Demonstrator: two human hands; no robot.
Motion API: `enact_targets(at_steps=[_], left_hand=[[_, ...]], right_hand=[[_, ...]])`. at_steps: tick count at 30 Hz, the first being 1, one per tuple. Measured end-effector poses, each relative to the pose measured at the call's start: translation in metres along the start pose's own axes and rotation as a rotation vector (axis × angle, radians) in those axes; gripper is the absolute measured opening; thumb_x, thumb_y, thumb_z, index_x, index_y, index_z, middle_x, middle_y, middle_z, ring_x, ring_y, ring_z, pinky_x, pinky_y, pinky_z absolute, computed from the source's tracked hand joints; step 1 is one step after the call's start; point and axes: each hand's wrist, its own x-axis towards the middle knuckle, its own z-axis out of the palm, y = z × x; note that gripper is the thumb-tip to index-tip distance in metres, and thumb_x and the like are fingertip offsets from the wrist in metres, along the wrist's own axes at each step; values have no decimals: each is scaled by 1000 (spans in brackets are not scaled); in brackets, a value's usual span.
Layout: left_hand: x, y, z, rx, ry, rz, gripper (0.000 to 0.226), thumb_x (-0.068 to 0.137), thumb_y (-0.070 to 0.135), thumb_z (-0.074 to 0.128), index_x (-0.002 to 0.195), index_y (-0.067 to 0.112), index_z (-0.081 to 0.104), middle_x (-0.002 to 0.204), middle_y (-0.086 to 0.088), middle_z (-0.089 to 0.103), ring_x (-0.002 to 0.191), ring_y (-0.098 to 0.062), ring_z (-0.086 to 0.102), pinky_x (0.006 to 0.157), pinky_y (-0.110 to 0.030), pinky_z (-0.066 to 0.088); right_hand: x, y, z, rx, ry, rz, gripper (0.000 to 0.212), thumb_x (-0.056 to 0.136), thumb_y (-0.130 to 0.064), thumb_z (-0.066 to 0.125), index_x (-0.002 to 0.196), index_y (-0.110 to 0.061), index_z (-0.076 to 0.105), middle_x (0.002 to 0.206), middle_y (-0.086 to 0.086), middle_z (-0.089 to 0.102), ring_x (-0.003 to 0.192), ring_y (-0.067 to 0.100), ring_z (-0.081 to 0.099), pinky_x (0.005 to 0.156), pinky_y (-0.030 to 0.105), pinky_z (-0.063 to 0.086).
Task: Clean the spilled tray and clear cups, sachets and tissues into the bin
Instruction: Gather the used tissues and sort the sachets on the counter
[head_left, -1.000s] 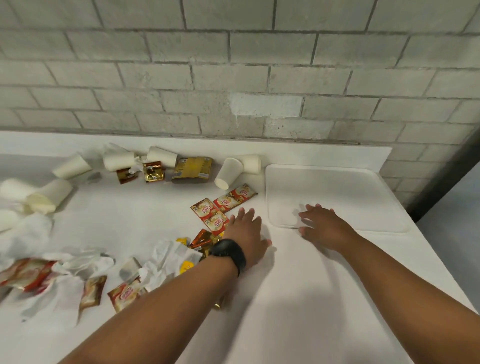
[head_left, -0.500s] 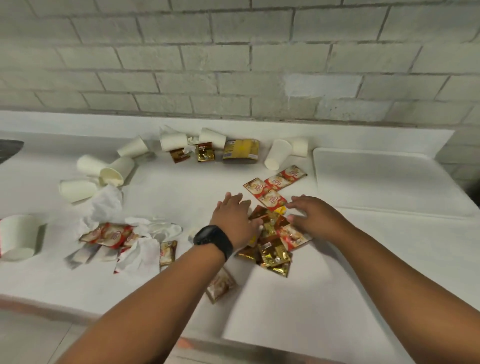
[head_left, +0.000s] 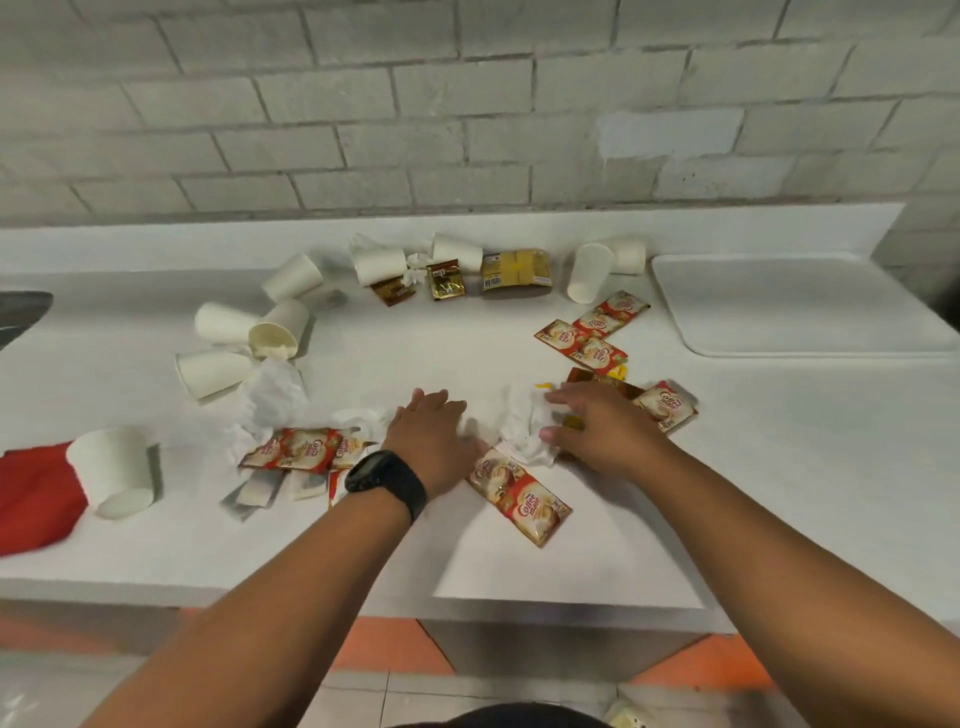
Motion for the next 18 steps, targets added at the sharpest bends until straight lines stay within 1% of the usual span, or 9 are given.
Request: enact_targets(at_steps=[2, 4, 5, 7, 10, 12, 14, 16, 18], left_hand=[[-6, -8, 0, 73, 14, 12, 65, 90, 56, 44, 146, 26, 31, 158, -1, 21, 147, -25, 8, 118, -50, 9], [-12, -15, -1, 134, 16, -26, 64, 89, 56, 45, 146, 32, 29, 159, 2, 17, 148, -24, 2, 114, -60, 5], [-14, -17, -2, 148, 16, -58, 65, 88, 56, 46, 146, 35, 28, 159, 2, 14, 148, -25, -1, 112, -65, 5], [-20, -25, -4, 162, 1, -101, 70, 85, 59, 49, 147, 38, 24, 160, 3, 8, 147, -28, -7, 108, -71, 5], [-26, -39, -8, 197, -65, -104, 85, 77, 66, 57, 148, 40, 17, 160, 2, -1, 146, -32, -12, 106, -73, 7], [-25, -53, -8, 161, -116, -86, 94, 72, 67, 62, 148, 39, 16, 160, 0, -3, 145, -35, -9, 109, -69, 15], [-23, -67, -6, 108, -150, -63, 98, 69, 66, 66, 149, 35, 17, 159, -5, 1, 145, -36, 1, 113, -57, 23], [-23, -75, -4, 77, -149, -40, 92, 73, 58, 68, 148, 31, 22, 156, -8, 12, 143, -33, 19, 113, -45, 29], [-24, -79, -3, 52, -121, -22, 81, 78, 47, 68, 146, 27, 29, 151, -8, 24, 137, -29, 32, 110, -40, 33]], right_hand=[[-6, -15, 13, -8, 19, -9, 67, 80, -49, 70, 140, -28, 47, 148, -3, 43, 134, 12, 39, 102, 22, 29], [-8, -27, 24, -150, 17, -14, 77, 79, -56, 68, 144, -27, 41, 149, -2, 42, 138, 19, 36, 111, 32, 29], [-9, -32, 27, -206, 13, -6, 78, 79, -57, 67, 146, -27, 39, 148, -2, 43, 137, 21, 36, 111, 35, 30], [-9, -37, 37, -278, 1, 24, 71, 83, -52, 64, 144, -27, 40, 144, 0, 49, 133, 23, 42, 108, 37, 36], [-9, -35, 49, -336, 28, 57, 43, 89, -39, 58, 131, -26, 56, 125, 2, 63, 117, 26, 55, 93, 37, 47], [-10, -34, 51, -271, 106, 81, 29, 90, -29, 55, 116, -21, 66, 109, 6, 69, 105, 29, 60, 80, 36, 51], [-9, -35, 50, -161, 172, 101, 25, 92, -21, 52, 110, -16, 69, 103, 8, 71, 97, 29, 63, 73, 33, 51], [-8, -40, 45, -58, 221, 109, 22, 94, -17, 51, 105, -13, 69, 97, 8, 71, 89, 27, 64, 65, 28, 45], [-7, -50, 38, 2, 268, 91, 20, 94, -17, 50, 102, -12, 68, 93, 7, 70, 85, 25, 63, 64, 29, 45]])
